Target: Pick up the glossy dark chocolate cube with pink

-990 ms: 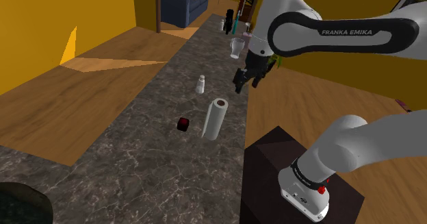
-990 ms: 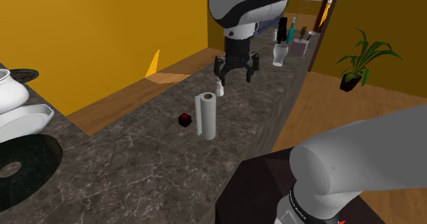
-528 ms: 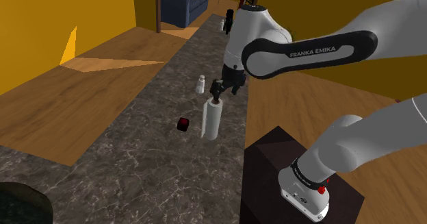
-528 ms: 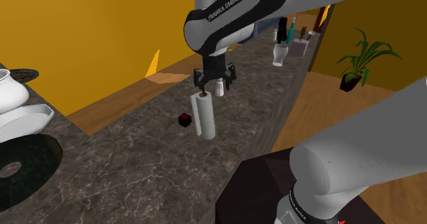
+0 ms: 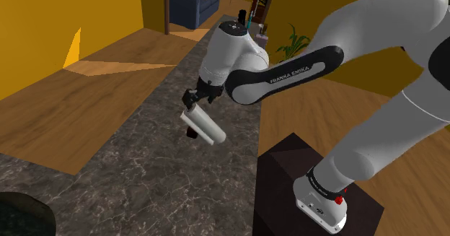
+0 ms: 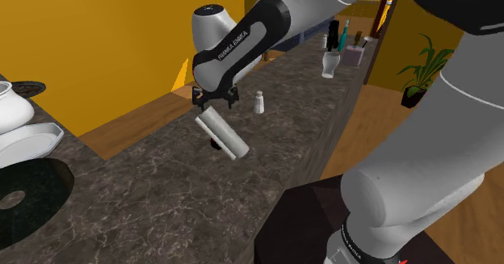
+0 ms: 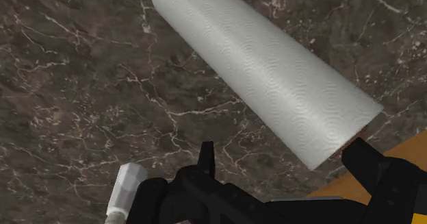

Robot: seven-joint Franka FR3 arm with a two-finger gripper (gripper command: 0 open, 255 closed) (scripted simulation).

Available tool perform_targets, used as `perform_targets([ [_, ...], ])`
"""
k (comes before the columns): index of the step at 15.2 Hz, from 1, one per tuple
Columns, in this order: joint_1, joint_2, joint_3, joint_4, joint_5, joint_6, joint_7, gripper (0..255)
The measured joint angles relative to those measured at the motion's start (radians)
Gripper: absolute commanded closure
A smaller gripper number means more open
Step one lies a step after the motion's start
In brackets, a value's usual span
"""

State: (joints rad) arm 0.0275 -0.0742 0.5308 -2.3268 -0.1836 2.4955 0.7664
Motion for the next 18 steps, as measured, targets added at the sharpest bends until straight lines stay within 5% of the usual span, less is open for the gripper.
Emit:
perform_targets([
  [4,0.010,0.192,0.038,0.083,-0.184,0.065,0.183,0],
  [6,0.046,0.295,0.012,0.129,-0.293,-0.116,0.276,0],
  [8,0.083,0.383,-0.013,0.207,-0.360,-0.200,0.329,0],
  [16,0.124,0.483,-0.055,0.232,-0.452,-0.175,0.410,0],
  [17,0.125,0.487,-0.057,0.234,-0.456,-0.172,0.413,255],
  [18,0.126,0.490,-0.059,0.237,-0.459,-0.171,0.414,255],
])
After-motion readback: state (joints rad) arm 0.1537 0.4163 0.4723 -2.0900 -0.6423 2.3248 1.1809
